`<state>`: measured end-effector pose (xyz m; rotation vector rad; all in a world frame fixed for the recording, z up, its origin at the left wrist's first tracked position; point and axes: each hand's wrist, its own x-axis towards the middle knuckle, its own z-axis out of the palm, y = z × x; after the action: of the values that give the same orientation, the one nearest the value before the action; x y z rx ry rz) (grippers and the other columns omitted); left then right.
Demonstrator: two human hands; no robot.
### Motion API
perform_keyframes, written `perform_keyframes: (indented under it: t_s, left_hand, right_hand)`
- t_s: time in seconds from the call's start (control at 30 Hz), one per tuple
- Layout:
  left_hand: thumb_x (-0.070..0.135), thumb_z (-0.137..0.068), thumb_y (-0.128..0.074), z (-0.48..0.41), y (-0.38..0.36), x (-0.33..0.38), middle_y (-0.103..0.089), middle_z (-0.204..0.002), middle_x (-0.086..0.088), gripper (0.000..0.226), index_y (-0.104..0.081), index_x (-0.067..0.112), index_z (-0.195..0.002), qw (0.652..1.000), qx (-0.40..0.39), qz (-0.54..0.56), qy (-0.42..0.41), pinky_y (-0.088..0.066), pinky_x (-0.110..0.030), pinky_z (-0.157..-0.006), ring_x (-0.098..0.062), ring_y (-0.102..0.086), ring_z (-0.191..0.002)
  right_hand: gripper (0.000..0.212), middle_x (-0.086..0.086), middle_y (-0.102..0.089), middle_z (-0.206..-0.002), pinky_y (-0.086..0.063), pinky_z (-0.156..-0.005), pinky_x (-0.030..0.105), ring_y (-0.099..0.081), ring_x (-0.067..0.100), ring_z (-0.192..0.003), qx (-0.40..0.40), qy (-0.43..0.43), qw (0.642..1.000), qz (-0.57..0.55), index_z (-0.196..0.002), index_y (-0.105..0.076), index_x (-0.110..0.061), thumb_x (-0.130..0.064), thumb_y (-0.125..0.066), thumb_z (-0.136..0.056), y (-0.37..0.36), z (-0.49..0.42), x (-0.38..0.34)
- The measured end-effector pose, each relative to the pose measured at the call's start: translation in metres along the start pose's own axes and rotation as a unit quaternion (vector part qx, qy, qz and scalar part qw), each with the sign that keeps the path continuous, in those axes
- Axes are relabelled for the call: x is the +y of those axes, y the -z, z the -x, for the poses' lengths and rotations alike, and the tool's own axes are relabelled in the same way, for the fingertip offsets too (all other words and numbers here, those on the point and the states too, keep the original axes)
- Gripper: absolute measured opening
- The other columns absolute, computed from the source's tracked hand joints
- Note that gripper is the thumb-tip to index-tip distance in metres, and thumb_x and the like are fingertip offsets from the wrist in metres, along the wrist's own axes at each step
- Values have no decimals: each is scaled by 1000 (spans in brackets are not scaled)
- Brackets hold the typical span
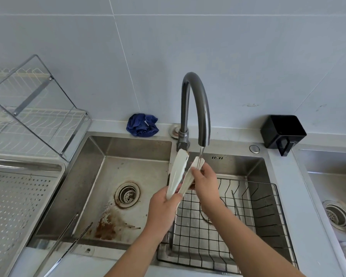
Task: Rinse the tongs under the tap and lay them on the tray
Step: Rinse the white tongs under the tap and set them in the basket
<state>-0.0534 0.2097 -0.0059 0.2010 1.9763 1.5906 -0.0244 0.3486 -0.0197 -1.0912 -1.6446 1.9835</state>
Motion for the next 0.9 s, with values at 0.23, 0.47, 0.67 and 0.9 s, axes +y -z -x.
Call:
perform_keyframes:
  t_s: [0.23, 0.47, 0.67, 0.9]
  left_hand:
    - [24, -88, -64, 2, 1, -5, -78, -98, -10, 21, -76, 31, -104, 997, -17, 60, 34, -58, -39, -80, -29, -70, -91]
    - [22, -97, -60, 4, 1, -9, -74, -76, -8, 16, -76, 18, -95, 992, 2, 100, 80, -51, -27, -48, -18, -68, -61]
    - [25, -98, -52, -19, -11, -10, -69, -71, -20, 30, -67, 0, -90, 985, 21, 117, 122, -48, -30, -42, -25, -64, -54]
    - [28, -99, -53, -25, -12, -23, -61, -63, -20, 34, -65, 2, -81, 973, 30, 168, 153, -48, -31, -42, -30, -60, -49]
  right_hand:
    - [29, 12, -78, -91, -65, -69, 48, -77, 35, -75, -4, -7, 999, -50, -115, -58, -16, 2, -45, -96, 7, -7, -13]
    - [33, 11, -69, -62, -61, -55, 45, -67, 31, -53, 9, 12, 1000, -10, -90, -58, -7, -30, -44, -108, -1, -13, -23]
    - [25, 3, -46, -64, -44, -55, 32, -43, 18, -56, -133, -46, 956, -259, -97, -58, -10, -34, -54, -103, 2, -6, -26]
    - [36, 11, -55, -76, -51, -66, 37, -52, 24, -66, -249, -45, 931, -264, -96, -62, -4, -35, -46, -105, 6, 1, -37]
